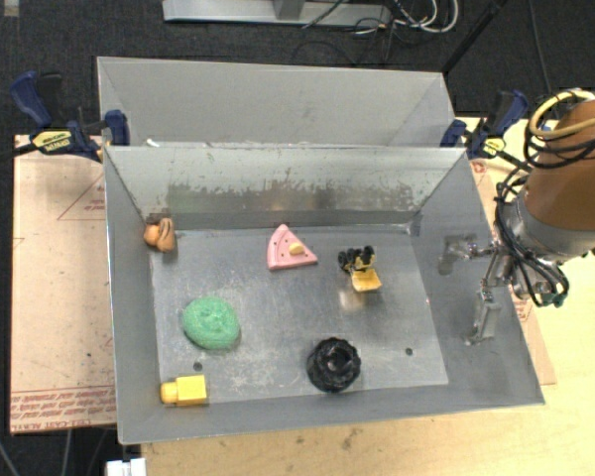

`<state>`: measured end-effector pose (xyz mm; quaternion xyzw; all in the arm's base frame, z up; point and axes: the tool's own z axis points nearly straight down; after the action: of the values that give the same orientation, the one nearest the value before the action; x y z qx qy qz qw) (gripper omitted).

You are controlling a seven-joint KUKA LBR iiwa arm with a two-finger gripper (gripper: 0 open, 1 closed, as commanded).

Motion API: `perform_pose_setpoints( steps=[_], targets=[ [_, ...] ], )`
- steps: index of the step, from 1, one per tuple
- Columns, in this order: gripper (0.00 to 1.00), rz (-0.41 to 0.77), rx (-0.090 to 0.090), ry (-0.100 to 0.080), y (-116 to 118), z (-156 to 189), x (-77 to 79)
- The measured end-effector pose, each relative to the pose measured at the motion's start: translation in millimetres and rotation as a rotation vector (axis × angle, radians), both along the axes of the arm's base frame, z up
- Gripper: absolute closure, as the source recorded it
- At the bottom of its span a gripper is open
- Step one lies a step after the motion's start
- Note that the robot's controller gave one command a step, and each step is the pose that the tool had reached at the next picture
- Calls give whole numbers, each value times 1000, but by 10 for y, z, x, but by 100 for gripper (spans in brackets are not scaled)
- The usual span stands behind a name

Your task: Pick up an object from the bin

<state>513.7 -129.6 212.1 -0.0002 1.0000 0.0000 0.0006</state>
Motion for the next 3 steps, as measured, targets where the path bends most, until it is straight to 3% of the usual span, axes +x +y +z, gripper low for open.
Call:
perform_pose_setpoints(
  steps=[1,2,3],
  targets=[
    [0,256,-3,-8,334,-551,285],
    [0,233,1,0,495,-678,469],
    [0,66,0,-2,558,-667,603]
  ],
)
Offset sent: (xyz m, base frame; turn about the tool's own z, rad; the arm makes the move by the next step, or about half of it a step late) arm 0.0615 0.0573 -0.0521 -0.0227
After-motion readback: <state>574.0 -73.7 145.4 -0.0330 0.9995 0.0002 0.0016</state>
